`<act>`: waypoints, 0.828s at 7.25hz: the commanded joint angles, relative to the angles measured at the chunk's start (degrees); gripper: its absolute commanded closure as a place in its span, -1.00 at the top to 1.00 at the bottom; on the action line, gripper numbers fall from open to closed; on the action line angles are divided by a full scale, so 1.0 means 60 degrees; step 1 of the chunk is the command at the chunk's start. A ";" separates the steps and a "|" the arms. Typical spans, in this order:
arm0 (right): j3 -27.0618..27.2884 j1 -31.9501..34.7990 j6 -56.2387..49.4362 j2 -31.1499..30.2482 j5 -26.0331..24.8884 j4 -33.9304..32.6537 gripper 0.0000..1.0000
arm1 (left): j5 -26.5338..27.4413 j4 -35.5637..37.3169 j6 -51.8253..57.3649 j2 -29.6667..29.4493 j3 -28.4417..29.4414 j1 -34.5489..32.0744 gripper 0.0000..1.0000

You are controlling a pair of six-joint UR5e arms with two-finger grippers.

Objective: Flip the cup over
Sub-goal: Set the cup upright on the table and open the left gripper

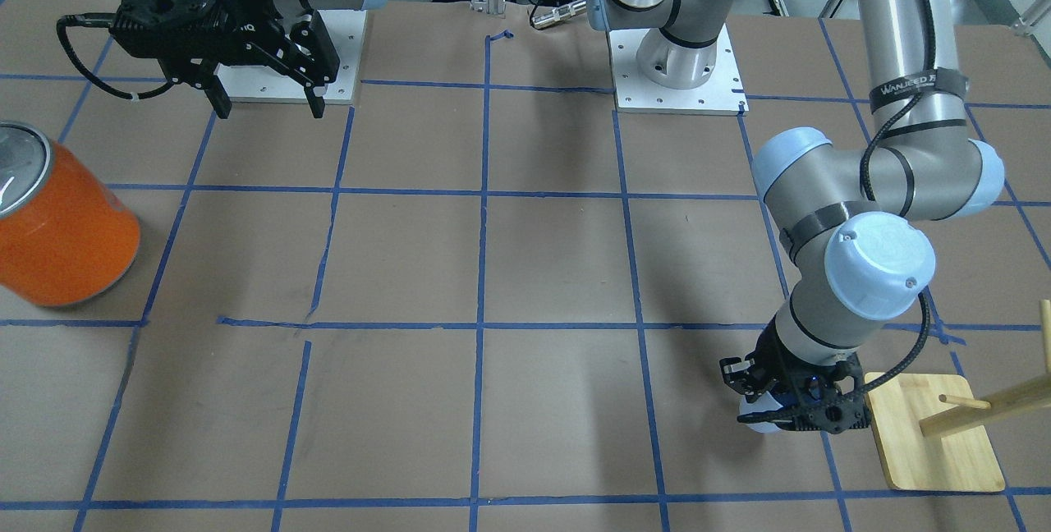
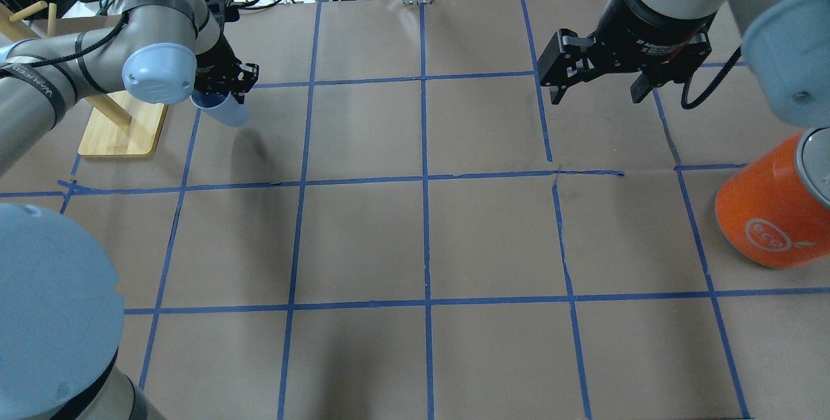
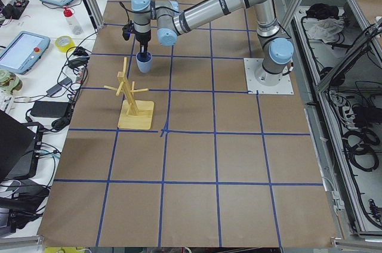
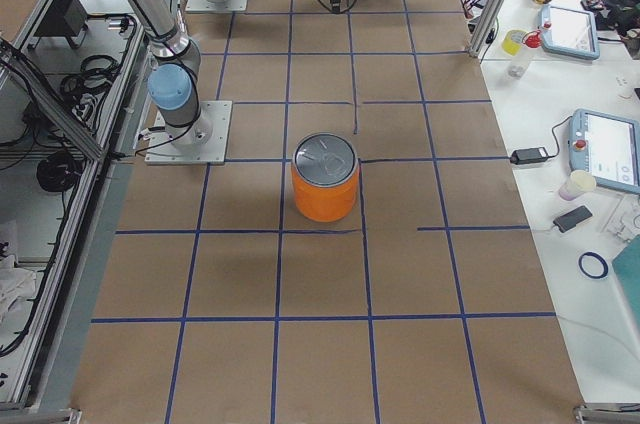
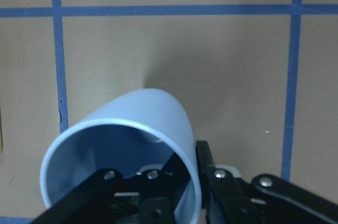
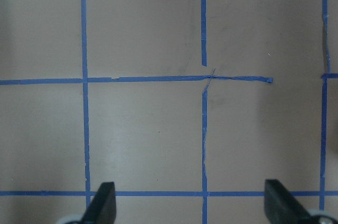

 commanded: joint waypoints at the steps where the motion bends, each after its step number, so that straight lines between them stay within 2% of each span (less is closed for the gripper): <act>1: 0.0000 0.0000 0.0002 0.0000 -0.0005 0.0014 1.00 | 0.0012 0.0039 -0.0047 -0.0143 -0.0089 0.0034 -0.98; 2: 0.0000 0.0000 0.0002 0.0000 -0.0005 0.0014 1.00 | -0.0003 0.0039 -0.0134 -0.0216 -0.0075 0.0019 -0.93; 3: 0.0000 0.0000 0.0002 0.0000 -0.0005 0.0014 1.00 | -0.0017 0.0039 -0.0106 -0.0289 -0.0032 0.0019 -0.64; 4: 0.0000 0.0000 0.0002 0.0000 -0.0005 0.0029 1.00 | -0.0017 0.0039 -0.0105 -0.0319 0.0012 0.0034 -0.09; 5: 0.0000 0.0000 0.0002 0.0000 -0.0005 0.0029 1.00 | -0.0003 0.0039 -0.0134 -0.0218 0.0071 0.0034 0.29; 6: 0.0000 -0.0014 0.0002 0.0000 -0.0005 0.0029 1.00 | 0.0012 0.0025 -0.0120 -0.0028 0.0071 0.0034 0.54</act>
